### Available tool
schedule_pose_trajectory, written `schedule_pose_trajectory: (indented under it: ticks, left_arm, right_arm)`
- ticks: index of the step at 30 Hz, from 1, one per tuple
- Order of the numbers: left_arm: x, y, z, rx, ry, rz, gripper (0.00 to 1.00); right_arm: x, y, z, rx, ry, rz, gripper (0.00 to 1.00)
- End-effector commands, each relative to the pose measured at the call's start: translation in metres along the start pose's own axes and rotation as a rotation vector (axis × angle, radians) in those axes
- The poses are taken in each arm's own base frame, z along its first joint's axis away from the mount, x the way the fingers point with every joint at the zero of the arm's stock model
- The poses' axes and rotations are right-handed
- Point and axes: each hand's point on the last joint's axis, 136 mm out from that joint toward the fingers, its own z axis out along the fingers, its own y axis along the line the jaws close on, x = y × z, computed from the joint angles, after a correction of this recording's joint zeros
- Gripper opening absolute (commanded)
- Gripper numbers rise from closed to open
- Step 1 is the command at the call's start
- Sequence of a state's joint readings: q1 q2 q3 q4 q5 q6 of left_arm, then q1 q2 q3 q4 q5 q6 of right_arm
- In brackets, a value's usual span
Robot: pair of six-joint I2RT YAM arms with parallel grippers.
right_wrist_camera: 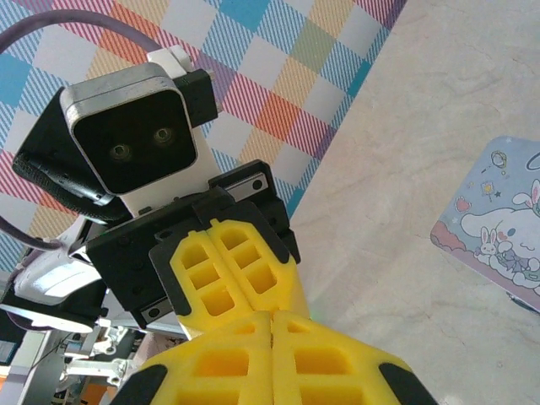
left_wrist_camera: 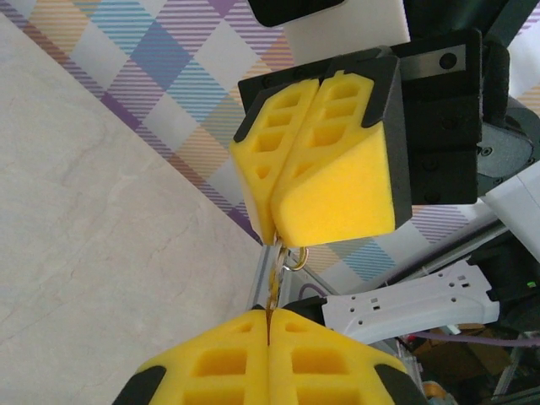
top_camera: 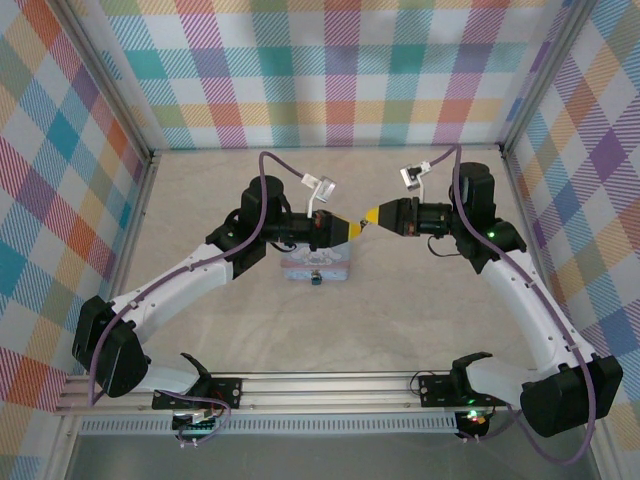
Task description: Unlock a padlock with a key
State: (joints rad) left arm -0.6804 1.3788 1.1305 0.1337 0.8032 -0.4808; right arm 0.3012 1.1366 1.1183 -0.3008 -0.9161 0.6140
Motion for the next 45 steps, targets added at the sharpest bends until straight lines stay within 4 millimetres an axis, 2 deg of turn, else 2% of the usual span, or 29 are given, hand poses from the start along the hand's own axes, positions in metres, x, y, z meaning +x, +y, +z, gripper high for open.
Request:
schedule_pose_trajectory:
  ticks: [1, 10, 17, 18, 19, 20, 26, 28, 30, 31, 32, 40, 45]
  left_arm:
    - [-0.014, -0.013, -0.002, 0.020, -0.031, 0.039, 0.01]
    - [-0.013, -0.011, -0.003, -0.003, -0.027, 0.041, 0.01]
    - [-0.012, -0.008, 0.000, 0.000, -0.020, 0.027, 0.00]
    - [-0.012, -0.007, 0.000, -0.003, -0.019, 0.024, 0.07]
    - [-0.011, -0.007, 0.000, -0.002, -0.018, 0.023, 0.08]
    - [-0.011, -0.008, 0.001, 0.007, -0.014, 0.025, 0.00]
    - [-0.012, -0.010, 0.001, 0.015, -0.021, 0.033, 0.00]
    - [-0.013, -0.010, 0.002, 0.014, -0.022, 0.033, 0.00]
    - [-0.012, -0.009, 0.002, 0.007, -0.020, 0.031, 0.00]
    - [-0.012, -0.008, 0.002, 0.005, -0.018, 0.031, 0.00]
    - [-0.011, -0.007, 0.002, 0.002, -0.014, 0.030, 0.00]
    - [0.001, 0.001, 0.002, -0.064, 0.106, -0.003, 0.00]
    - [0.022, 0.004, -0.005, -0.127, 0.258, -0.039, 0.00]
  right_arm:
    - [0.000, 0.009, -0.004, -0.006, -0.004, -0.042, 0.08]
    - [0.002, 0.004, -0.007, 0.039, 0.002, -0.060, 0.08]
    - [0.003, 0.008, -0.008, 0.026, 0.003, -0.065, 0.08]
    - [0.003, 0.007, -0.007, 0.029, 0.003, -0.064, 0.08]
    - [0.003, 0.007, -0.008, 0.030, 0.003, -0.062, 0.08]
    - [0.004, 0.008, -0.007, 0.024, 0.006, -0.063, 0.08]
    - [0.003, 0.009, -0.007, 0.019, 0.005, -0.061, 0.10]
    - [0.004, 0.006, -0.007, 0.035, 0.006, -0.054, 0.21]
    - [0.004, 0.001, -0.009, 0.068, -0.008, -0.054, 0.45]
    - [0.004, -0.001, -0.010, 0.086, -0.015, -0.056, 0.52]
    - [0.003, -0.003, -0.012, 0.102, -0.022, -0.063, 0.54]
    - [0.000, -0.013, -0.024, 0.208, -0.053, -0.130, 0.46]
    - [0.004, -0.020, -0.019, 0.187, -0.037, -0.154, 0.44]
